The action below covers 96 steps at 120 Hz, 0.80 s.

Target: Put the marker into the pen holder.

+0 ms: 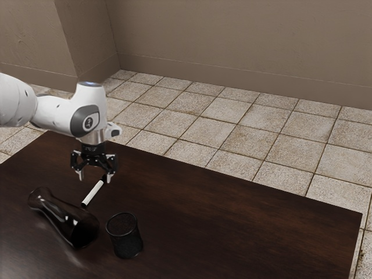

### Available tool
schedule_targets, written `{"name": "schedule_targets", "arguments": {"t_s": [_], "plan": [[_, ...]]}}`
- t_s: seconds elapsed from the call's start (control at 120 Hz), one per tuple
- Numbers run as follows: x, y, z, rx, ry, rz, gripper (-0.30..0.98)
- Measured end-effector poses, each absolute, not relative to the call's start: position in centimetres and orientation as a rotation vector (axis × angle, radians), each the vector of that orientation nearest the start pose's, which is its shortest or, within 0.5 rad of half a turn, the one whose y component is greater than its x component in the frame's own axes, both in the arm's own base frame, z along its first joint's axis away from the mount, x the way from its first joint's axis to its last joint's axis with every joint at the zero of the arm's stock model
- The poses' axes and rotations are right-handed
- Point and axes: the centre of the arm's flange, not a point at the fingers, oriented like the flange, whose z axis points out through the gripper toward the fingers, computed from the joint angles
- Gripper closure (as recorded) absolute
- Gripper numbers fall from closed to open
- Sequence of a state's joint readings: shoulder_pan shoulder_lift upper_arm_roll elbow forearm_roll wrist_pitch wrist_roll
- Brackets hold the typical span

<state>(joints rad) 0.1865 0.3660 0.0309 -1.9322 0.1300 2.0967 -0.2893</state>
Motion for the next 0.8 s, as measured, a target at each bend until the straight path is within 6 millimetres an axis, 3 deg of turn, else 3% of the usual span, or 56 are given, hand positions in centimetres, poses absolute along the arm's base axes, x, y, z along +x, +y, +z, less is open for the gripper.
{"name": "schedule_targets", "arguments": {"t_s": [0.267, 0.467, 0.658, 0.8], "plan": [[58.3, 16.3, 25.0, -2.968, -0.599, 0.269, 0.0], [58.6, 16.7, 24.0, -2.994, -0.535, 0.235, 0.01], [58.9, 16.8, 24.6, -3.006, -0.474, 0.198, 0.4], [59.0, 16.9, 24.6, -3.012, -0.443, 0.189, 0.61]]}}
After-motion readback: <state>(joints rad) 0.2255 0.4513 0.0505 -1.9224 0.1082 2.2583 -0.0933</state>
